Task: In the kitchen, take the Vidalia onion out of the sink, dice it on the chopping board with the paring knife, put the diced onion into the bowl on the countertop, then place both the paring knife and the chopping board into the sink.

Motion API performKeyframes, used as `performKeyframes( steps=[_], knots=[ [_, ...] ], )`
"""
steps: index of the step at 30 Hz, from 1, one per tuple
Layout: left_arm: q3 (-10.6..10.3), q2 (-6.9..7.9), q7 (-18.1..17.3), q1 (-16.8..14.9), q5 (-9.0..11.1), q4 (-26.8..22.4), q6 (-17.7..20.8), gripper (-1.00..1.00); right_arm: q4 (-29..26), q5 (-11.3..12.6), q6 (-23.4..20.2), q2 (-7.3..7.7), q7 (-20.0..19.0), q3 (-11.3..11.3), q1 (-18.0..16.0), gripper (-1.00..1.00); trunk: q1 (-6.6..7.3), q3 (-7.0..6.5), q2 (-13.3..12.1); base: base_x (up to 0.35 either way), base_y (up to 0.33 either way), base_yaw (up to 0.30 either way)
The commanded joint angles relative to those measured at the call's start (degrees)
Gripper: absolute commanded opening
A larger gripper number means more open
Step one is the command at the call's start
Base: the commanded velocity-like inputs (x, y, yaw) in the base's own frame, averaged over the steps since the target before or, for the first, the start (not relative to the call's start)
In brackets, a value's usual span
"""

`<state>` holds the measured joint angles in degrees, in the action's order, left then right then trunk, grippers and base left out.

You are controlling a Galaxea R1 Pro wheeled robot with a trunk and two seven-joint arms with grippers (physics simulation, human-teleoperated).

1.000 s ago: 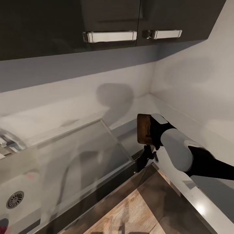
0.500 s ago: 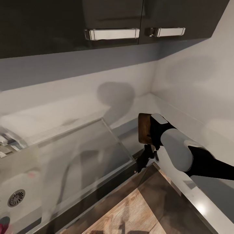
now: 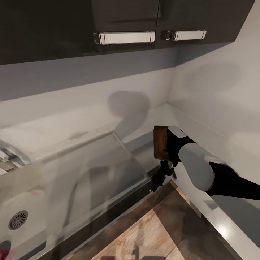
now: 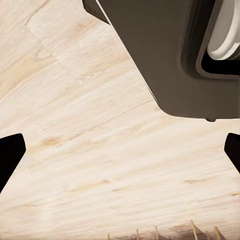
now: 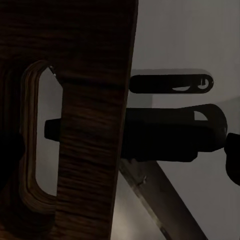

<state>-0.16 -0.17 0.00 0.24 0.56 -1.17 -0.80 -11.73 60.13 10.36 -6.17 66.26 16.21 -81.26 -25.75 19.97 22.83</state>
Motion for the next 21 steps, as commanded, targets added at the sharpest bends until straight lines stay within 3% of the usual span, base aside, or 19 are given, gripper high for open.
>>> performKeyframes(
  steps=[1,7,8,21],
  knots=[
    [0.0,0.00,0.0,0.0,0.1,-0.1,-0.1,1.00,0.0,0.6,0.5,0.02,0.1,-0.4,0.0,1.00,-0.03,0.08,0.1,0.000,0.000,0.000],
    [0.0,0.00,0.0,0.0,0.1,-0.1,-0.1,1.00,0.0,0.6,0.5,0.02,0.1,-0.4,0.0,1.00,-0.03,0.08,0.1,0.000,0.000,0.000],
    [0.0,0.00,0.0,0.0,0.1,-0.1,-0.1,1.00,0.0,0.6,0.5,0.02,0.1,-0.4,0.0,-1.00,-0.03,0.08,0.1,0.000,0.000,0.000],
    [0.0,0.00,0.0,0.0,0.1,-0.1,-0.1,1.00,0.0,0.6,0.6,0.02,0.4,-0.3,0.0,-1.00,-0.03,0.08,0.1,0.000,0.000,0.000]
  ],
)
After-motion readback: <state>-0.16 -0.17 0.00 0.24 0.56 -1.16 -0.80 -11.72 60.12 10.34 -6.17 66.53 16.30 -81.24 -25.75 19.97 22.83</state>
